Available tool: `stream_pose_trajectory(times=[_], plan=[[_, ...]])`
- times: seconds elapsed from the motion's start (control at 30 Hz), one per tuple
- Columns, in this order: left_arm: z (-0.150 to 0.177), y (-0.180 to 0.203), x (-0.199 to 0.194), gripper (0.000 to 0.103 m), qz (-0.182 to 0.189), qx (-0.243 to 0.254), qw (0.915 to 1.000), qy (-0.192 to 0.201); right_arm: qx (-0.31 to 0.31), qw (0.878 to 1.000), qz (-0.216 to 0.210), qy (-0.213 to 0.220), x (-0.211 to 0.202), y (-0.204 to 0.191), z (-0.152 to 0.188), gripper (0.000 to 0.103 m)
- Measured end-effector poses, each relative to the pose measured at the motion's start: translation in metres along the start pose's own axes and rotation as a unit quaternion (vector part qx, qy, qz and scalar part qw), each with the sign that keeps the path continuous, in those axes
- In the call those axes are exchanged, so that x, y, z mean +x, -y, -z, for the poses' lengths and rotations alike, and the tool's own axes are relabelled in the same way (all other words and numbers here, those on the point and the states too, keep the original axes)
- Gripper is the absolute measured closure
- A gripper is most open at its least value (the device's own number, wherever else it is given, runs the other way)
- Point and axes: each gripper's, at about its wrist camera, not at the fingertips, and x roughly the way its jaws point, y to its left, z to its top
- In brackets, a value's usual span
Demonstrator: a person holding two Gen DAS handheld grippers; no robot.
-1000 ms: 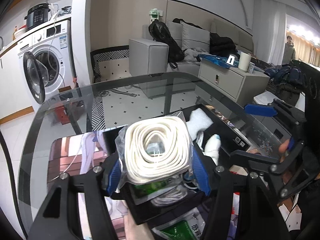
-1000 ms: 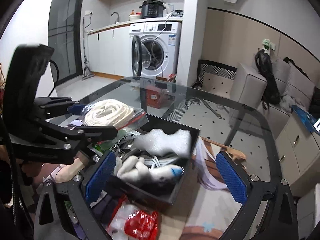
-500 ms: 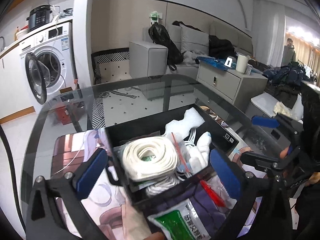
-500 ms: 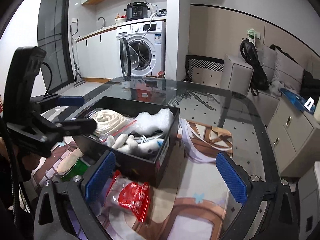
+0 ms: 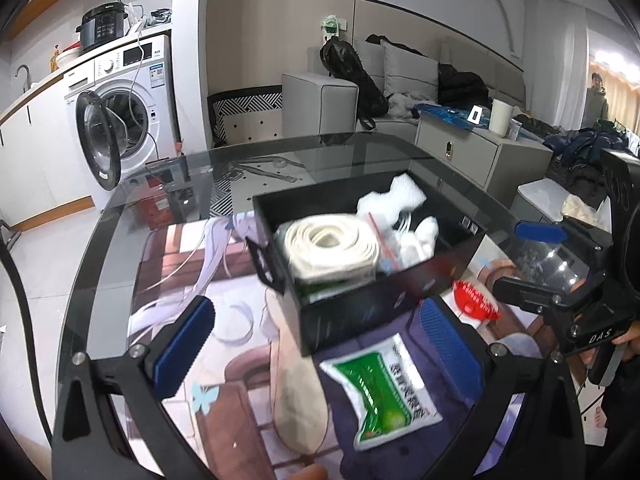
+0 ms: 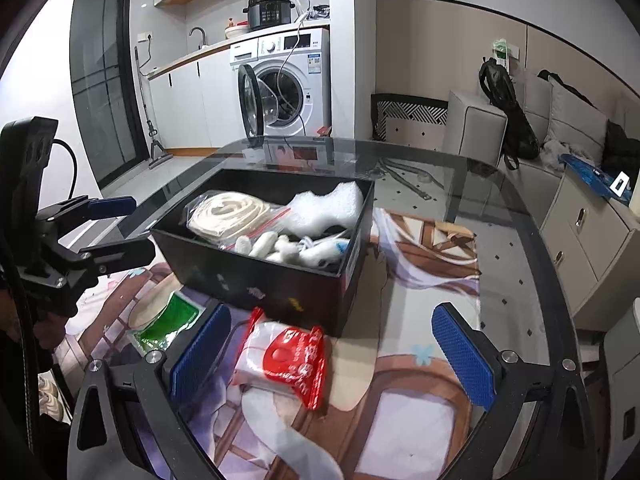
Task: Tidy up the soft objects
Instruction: 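Withdraw both tools from the box toward the remaining packets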
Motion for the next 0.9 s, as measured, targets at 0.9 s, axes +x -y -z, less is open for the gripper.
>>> stream_pose_trajectory(times=[0.9], plan=[[0.032, 0.025, 0.022, 0.0, 0.004, 0.019, 0.9971, -0.073, 0.011, 0.997, -0.009, -0.081, 0.034, -0.012, 0.025, 0.001]])
